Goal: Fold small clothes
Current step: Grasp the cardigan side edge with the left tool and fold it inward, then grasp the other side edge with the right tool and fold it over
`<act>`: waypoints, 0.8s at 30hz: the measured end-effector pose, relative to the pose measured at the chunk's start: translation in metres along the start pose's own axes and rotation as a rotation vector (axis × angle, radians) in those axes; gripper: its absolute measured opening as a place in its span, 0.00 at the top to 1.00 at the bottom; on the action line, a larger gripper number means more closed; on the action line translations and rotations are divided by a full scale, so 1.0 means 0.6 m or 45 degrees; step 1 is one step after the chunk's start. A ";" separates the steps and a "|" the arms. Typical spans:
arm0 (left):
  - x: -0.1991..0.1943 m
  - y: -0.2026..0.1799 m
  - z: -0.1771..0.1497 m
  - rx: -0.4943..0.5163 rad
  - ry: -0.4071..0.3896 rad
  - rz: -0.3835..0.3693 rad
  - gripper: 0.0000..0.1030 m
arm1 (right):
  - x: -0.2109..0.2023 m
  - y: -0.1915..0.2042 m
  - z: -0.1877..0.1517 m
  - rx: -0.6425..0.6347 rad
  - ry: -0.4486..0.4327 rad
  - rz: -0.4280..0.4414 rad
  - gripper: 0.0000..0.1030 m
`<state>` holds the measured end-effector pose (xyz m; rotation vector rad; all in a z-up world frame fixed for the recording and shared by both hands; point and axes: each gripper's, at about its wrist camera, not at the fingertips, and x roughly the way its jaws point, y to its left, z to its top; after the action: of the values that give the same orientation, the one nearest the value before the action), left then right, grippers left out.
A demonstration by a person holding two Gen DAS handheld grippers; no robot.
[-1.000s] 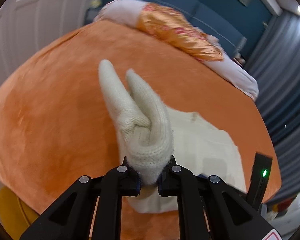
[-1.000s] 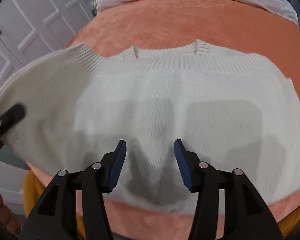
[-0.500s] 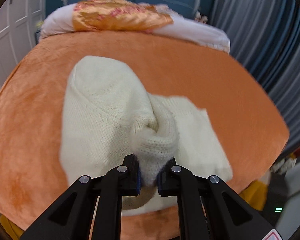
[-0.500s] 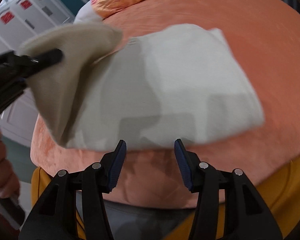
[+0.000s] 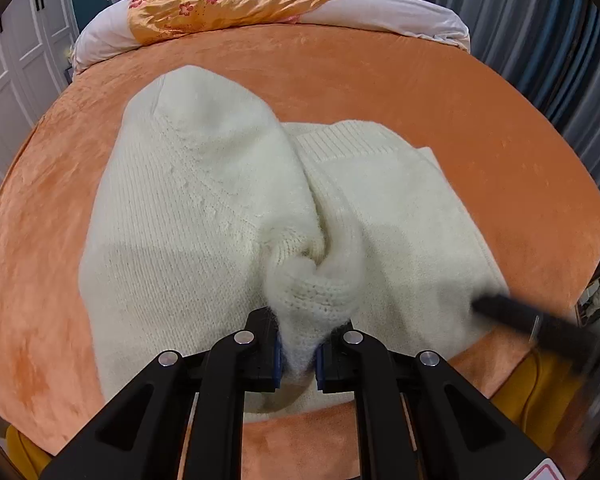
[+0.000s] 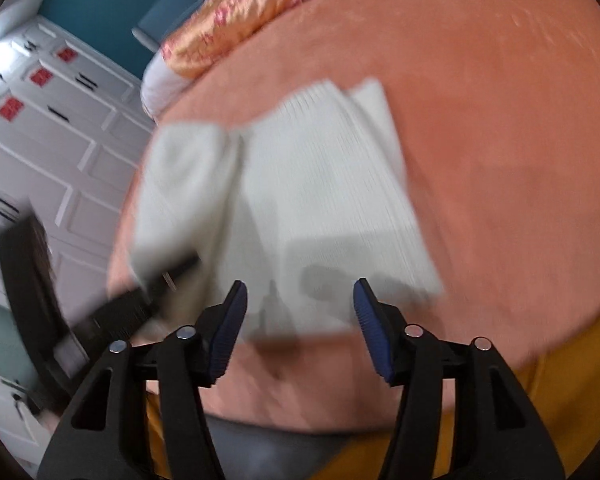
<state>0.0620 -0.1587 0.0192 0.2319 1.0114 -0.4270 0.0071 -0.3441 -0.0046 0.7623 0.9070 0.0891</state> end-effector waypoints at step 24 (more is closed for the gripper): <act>-0.045 -0.004 -0.003 0.006 -0.105 0.010 0.92 | 0.238 0.151 0.177 -0.139 0.345 0.167 0.83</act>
<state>0.0469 -0.1535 0.0415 0.2210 0.9288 -0.4290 0.1968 -0.2827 -0.0041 0.7176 1.0986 0.3622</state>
